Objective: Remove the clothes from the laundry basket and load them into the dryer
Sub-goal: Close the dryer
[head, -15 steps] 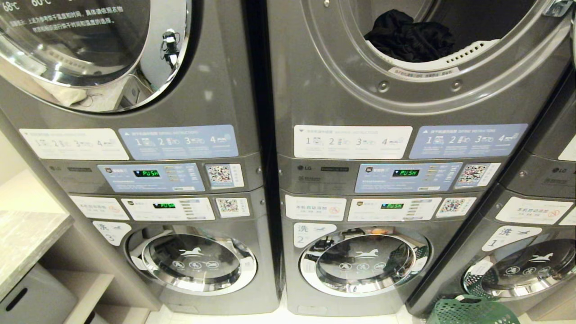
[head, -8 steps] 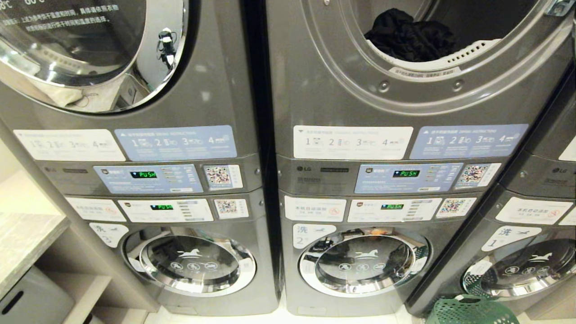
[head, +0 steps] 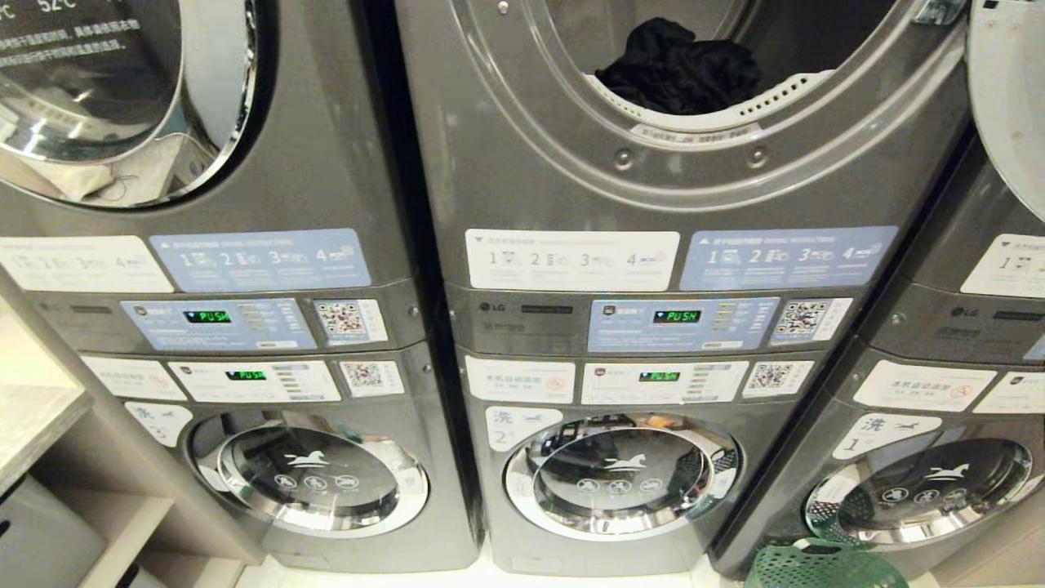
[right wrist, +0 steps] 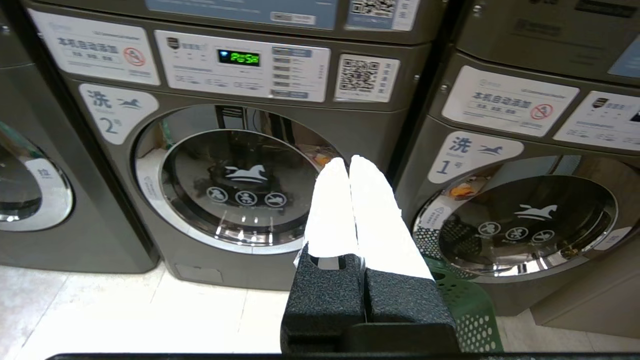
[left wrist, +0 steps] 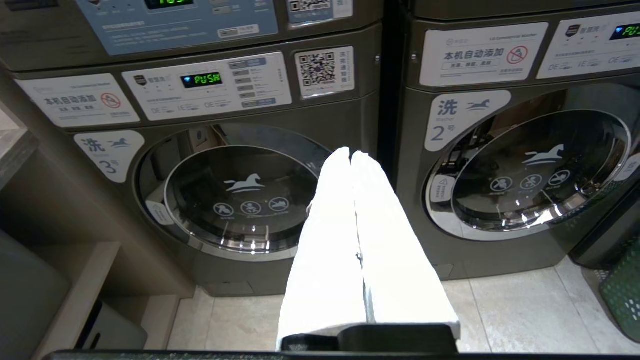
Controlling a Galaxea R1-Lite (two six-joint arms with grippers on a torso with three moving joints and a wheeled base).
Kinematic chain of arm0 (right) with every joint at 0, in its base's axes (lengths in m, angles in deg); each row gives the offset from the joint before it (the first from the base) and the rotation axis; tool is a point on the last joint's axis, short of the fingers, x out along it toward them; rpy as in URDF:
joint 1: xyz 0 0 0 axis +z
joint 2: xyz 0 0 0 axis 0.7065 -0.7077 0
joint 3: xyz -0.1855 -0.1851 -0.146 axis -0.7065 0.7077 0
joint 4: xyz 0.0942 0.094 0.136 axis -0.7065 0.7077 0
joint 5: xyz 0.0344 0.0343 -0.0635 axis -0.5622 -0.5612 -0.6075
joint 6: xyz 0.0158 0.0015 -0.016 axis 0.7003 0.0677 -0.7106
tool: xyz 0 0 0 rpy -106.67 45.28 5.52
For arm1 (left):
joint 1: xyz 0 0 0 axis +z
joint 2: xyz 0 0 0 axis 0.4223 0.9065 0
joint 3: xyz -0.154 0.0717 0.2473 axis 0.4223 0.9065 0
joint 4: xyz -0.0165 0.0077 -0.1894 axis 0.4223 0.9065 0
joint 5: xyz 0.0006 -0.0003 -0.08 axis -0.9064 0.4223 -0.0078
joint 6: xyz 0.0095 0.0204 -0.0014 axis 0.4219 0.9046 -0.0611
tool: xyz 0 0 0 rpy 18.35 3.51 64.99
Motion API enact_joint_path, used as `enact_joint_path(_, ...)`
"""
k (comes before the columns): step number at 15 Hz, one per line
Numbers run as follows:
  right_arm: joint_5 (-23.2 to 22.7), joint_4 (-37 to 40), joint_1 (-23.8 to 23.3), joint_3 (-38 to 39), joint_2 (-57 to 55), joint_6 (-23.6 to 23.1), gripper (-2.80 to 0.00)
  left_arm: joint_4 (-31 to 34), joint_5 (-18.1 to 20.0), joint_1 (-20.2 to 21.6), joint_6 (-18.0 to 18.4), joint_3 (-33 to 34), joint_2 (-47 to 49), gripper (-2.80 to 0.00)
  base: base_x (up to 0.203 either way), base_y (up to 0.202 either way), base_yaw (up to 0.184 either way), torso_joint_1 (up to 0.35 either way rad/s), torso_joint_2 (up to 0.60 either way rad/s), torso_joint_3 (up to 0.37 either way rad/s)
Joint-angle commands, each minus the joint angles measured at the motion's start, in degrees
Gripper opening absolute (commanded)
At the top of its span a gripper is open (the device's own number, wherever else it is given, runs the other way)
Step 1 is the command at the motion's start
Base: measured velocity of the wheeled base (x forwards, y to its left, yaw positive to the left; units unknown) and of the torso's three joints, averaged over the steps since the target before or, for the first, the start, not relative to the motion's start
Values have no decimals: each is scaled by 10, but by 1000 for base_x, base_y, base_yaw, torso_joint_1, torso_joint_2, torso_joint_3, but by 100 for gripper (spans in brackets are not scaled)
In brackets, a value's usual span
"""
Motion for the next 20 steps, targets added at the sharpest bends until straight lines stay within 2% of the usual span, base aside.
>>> enact_joint_path(1, 0, -1, 0, 0, -1, -1, -280, 0, 1, 0, 0, 1, 0, -280, 0, -195, 2, 7, 3, -2)
enact_joint_path(20, 0, -1, 0, 0, -1, 1, -280, 0, 0, 0, 0, 1, 0, -280, 0, -196, 1, 3, 3, 3)
